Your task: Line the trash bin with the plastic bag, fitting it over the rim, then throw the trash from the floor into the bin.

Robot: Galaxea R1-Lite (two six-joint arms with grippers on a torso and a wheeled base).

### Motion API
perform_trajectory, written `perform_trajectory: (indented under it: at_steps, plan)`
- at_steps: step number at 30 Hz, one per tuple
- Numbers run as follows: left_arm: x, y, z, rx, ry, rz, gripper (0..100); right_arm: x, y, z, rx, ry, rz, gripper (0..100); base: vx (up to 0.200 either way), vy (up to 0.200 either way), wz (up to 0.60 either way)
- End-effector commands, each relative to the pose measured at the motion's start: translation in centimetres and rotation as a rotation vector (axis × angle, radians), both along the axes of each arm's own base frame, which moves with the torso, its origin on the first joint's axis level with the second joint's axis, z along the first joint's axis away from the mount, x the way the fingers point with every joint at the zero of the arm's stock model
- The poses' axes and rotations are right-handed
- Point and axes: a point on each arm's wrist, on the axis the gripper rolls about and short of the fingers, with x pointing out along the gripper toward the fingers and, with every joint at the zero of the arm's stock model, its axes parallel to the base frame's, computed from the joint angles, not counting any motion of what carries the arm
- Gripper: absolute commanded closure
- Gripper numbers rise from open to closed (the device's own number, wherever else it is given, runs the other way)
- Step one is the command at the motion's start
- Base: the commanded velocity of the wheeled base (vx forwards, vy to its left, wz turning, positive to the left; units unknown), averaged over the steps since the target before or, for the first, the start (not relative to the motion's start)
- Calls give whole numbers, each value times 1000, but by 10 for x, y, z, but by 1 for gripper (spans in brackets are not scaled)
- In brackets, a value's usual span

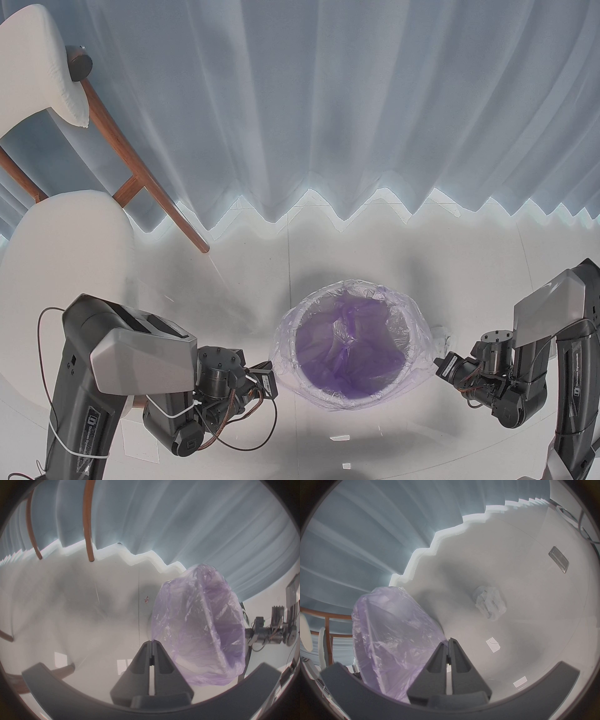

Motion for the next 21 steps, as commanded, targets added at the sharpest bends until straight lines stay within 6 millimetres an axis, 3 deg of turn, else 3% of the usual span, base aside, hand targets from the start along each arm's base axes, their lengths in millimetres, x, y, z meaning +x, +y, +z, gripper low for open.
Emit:
perform_trajectory:
  at_steps: [1,9,21]
  plan:
    - [-1,-2,-8,48,-4,-23,100,8,2,-13,-14,-3,14,100,0,0,0]
    - [-1,0,-9,157,-38,-13,100,30,4,-34,-50,-30,32,100,0,0,0]
    - [6,6,-8,362,-124,-79,100,48,5,-34,-83,-96,50,100,0,0,0]
